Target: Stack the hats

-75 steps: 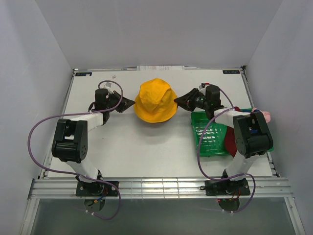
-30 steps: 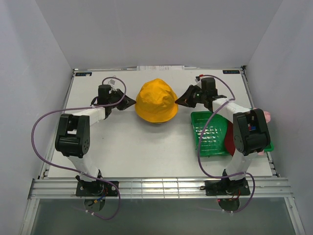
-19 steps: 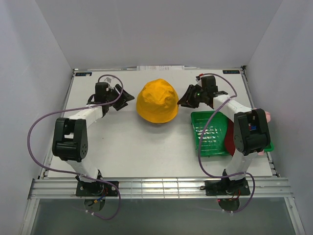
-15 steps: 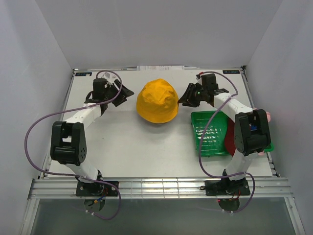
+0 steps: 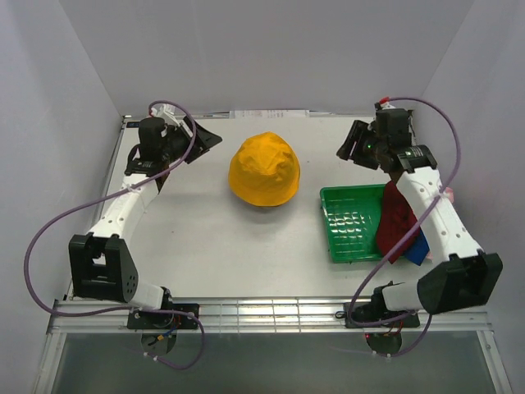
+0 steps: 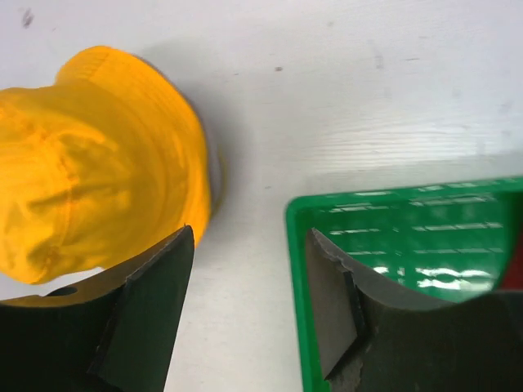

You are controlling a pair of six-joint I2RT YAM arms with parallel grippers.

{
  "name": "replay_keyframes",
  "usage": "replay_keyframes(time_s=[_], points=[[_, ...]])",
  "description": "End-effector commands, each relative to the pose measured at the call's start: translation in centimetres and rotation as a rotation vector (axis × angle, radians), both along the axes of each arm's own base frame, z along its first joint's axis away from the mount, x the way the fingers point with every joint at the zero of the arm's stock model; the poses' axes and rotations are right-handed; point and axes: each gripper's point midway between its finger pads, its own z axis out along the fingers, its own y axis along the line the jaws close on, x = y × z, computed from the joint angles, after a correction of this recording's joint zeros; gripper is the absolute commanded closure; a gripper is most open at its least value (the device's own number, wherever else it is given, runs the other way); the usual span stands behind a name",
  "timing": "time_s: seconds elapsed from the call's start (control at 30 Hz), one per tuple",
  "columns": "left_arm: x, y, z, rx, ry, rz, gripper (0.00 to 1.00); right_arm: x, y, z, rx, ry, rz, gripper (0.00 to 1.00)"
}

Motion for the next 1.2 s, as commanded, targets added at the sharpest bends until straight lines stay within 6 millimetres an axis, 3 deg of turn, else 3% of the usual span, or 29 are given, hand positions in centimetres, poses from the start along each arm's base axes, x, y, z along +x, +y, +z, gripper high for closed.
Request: replay_keyframes(time_s=[0.0,0.07,0.1,0.13,0.2,0.43,0.57,0.73,0.97,1.17], points=[[-2.3,-1.2,4.5,-0.070,-0.087,-0.084,0.26,-4.1,-5.9,-2.1,-0.196,0.082,-0.179,0.37],[-3.0,-1.8,5.2,-0.094,-0.098,-0.106,0.26,-6.3,-7.4,-3.0,-0.229,0.096,-0.227,0.37],[-3.6,-2.2,5.4,-0.103,-0.101,-0.132,0.26,-7.3,-9.0,-3.4,-0.277,0.108,-0.292,0.36],[-3.9,-2.6,5.4,-0.105,-0.102,-0.146,0.26,-8.2,-9.9,-3.0,-0.284,0.089,-0.329,0.33],[-4.7,-3.1,5.8,-0.115,-0.110,-0.164,0.26,-9.9,-11.6,-4.4,-0.336,0.123,-0.385,0.31],[-6.7,-4.6,6.0,-0.141,-0.128,-0.226,0.26,-13.6,-15.2,-6.0,-0.414,0.190,-0.503,0.29],[-7.4,-5.2,5.5,-0.153,-0.118,-0.257,0.26,-14.4,-16.8,-5.6,-0.469,0.193,-0.540,0.28],[-7.8,-5.3,4.8,-0.158,-0.105,-0.272,0.26,-15.4,-18.6,-6.6,-0.539,0.239,-0.579,0.27],[-8.2,-5.6,4.2,-0.159,-0.089,-0.298,0.26,-14.5,-19.5,-8.3,-0.560,0.281,-0.543,0.28],[-8.6,-5.7,3.9,-0.160,-0.084,-0.310,0.26,-13.4,-19.2,-10.4,-0.526,0.324,-0.501,0.37]])
